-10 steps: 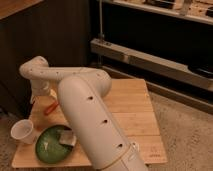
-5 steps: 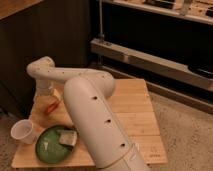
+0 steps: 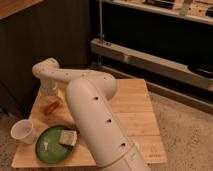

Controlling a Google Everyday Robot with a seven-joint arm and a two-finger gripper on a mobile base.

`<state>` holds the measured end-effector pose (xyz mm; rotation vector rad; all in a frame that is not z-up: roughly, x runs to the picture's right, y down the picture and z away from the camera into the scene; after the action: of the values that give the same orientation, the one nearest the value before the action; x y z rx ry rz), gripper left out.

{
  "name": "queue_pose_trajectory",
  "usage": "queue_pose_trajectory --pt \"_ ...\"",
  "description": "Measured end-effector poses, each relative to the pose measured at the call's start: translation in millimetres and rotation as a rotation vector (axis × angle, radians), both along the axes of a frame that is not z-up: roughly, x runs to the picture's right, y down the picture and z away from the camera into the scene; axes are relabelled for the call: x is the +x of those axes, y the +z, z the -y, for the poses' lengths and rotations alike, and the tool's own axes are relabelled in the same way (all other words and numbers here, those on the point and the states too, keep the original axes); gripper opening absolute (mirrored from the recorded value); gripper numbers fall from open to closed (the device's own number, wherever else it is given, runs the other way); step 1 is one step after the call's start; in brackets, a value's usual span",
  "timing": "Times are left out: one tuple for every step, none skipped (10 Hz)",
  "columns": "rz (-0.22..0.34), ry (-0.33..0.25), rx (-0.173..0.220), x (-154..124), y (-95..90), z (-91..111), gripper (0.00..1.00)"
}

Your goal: Drag the pepper across the table

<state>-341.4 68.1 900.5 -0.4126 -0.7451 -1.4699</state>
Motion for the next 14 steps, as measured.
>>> queue_pose_trajectory --pt "-0.003 0.005 -0.007 1 3.7 -5 0.80" --pt "-0.003 0.008 -0.009 2 5.9 -8 0.80" --pt "0.000 0.012 -0.010 3 7.6 -10 0.80" --pt "0.002 0.014 -0.010 3 8.9 -11 0.80" --pt "0.005 0.013 -0.010 3 11.0 -13 0.80" --pt "0.008 0.009 -0.009 3 13.1 -15 0.80" --pt "0.009 0.005 -0.011 3 16.1 -17 0.80" --pt "0.011 0.004 -0.016 3 21.3 -20 0.80" --pt "0.011 0.001 -0.020 3 24.9 -23 0.80" --pt "0.011 -0.002 -0.024 2 27.0 -25 0.80" --pt "0.007 -0.006 -0.027 2 28.7 -26 0.80" --pt "0.002 -0.012 -0.030 1 29.9 -28 0.80" --pt "-0.001 -0.017 -0.031 1 31.0 -29 0.80" --pt "-0.002 -0.017 -0.031 1 30.9 -29 0.80"
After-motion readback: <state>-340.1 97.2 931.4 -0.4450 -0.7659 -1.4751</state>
